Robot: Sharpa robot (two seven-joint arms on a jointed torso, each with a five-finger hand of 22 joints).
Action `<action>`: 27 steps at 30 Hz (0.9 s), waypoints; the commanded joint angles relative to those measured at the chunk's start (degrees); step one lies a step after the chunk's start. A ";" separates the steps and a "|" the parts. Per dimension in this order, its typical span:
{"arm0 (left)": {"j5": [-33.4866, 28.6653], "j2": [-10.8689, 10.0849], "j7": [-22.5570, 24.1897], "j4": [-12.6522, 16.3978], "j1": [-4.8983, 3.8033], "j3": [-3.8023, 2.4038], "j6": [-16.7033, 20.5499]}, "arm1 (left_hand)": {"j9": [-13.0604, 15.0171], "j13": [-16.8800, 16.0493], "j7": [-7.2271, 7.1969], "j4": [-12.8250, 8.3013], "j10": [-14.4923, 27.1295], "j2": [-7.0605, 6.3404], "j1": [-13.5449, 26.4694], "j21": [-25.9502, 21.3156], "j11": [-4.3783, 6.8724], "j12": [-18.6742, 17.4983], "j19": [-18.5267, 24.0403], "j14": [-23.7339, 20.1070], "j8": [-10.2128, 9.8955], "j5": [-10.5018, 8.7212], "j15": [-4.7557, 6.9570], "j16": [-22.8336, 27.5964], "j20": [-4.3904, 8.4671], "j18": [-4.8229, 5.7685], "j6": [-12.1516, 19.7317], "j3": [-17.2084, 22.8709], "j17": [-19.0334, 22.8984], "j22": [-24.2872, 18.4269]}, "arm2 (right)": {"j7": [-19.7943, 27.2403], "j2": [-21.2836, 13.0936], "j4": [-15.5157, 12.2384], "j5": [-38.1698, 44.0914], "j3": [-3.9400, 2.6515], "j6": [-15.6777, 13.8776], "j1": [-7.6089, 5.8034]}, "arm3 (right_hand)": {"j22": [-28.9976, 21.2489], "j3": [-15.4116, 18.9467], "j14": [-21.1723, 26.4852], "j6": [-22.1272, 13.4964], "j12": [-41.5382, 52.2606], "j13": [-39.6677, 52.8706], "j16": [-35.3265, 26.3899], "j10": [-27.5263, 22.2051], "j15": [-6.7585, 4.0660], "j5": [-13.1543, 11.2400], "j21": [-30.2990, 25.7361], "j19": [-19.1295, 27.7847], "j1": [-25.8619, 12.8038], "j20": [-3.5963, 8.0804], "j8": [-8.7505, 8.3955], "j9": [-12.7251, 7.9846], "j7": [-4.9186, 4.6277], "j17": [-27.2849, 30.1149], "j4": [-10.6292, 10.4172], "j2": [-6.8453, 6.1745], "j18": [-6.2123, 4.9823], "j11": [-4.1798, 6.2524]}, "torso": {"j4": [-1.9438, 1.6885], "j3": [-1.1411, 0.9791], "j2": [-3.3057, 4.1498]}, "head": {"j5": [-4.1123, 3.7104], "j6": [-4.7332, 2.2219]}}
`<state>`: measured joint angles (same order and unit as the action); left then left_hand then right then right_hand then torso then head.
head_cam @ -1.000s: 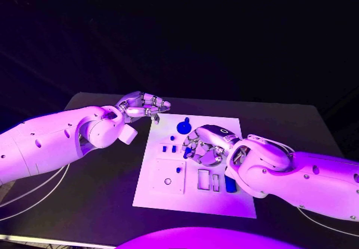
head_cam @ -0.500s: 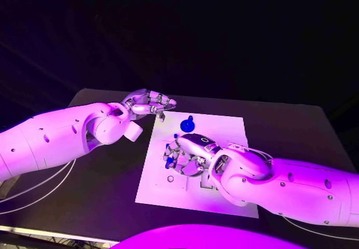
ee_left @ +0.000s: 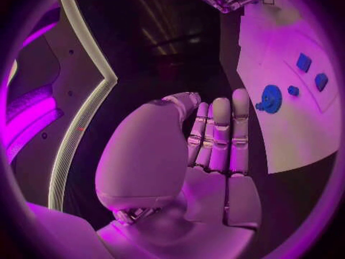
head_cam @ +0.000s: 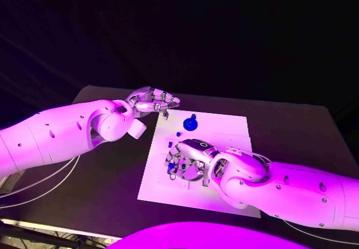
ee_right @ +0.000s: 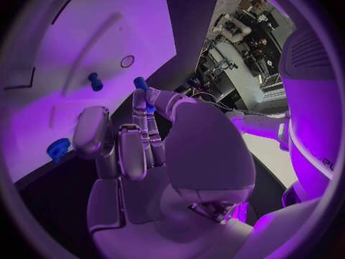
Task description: Assemble the parts on the task board
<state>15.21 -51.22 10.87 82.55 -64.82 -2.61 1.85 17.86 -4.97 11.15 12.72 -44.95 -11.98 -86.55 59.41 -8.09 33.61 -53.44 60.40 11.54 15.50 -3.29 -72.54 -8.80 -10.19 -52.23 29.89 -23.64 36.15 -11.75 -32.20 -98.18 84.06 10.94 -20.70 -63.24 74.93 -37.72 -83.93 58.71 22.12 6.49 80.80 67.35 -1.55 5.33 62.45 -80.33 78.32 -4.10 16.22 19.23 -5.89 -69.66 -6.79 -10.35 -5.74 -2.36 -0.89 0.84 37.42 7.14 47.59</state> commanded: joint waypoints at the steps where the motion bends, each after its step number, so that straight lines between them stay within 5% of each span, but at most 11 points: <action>1: -0.45 0.16 0.19 0.06 -0.06 -0.03 -0.90 | 0.09 0.01 -0.12 -0.27 0.57 -0.13 0.63 -0.37 0.00 0.21 -0.02 0.01 0.24 -0.32 -0.36 -0.39 -0.24 -0.44 0.35 0.14 0.06 -0.09 | -1.21 0.22 0.30 0.87 0.07 2.47 0.23 | 4.93 -0.27 -2.26 0.27 -0.26 0.08 0.31 0.18 -0.32 0.36 -0.12 -0.02 -0.32 -0.03 4.77 6.40 -0.18 -0.07 -0.02 0.12 0.51 0.02 | 0.03 -0.01 0.00 | 0.27 0.08; 27: -0.45 0.26 0.14 -0.06 -0.06 -0.02 -1.13 | 0.09 0.01 -0.12 -0.27 0.57 -0.13 0.63 -0.37 0.00 0.21 -0.02 0.01 0.24 -0.32 -0.36 -0.39 -0.24 -0.44 0.35 0.14 0.06 -0.09 | -4.28 0.92 1.09 3.17 0.20 4.38 1.39 | 4.96 -0.33 -2.25 0.15 -0.32 0.12 0.30 0.21 -0.29 0.65 -0.15 -0.01 -0.59 -0.05 4.87 6.58 -0.21 -0.02 0.17 0.17 0.51 0.00 | 0.03 0.00 0.00 | 0.60 0.16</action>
<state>15.17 -51.08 10.77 82.42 -64.81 -2.60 1.70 17.90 -4.97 11.15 12.73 -44.95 -12.13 -86.28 59.41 -8.09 33.61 -53.43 60.40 11.54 15.50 -3.29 -72.54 -8.80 -10.19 -52.23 29.89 -23.65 36.15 -15.52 -31.37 -97.06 86.20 11.12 -17.38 -61.97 74.91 -37.87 -83.93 58.51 22.13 6.57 80.79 67.45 -1.55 5.67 62.45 -80.33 78.02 -4.11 17.55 19.28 -6.03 -69.67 -6.62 -10.65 -5.74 -2.46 -0.87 0.84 37.44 7.70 47.74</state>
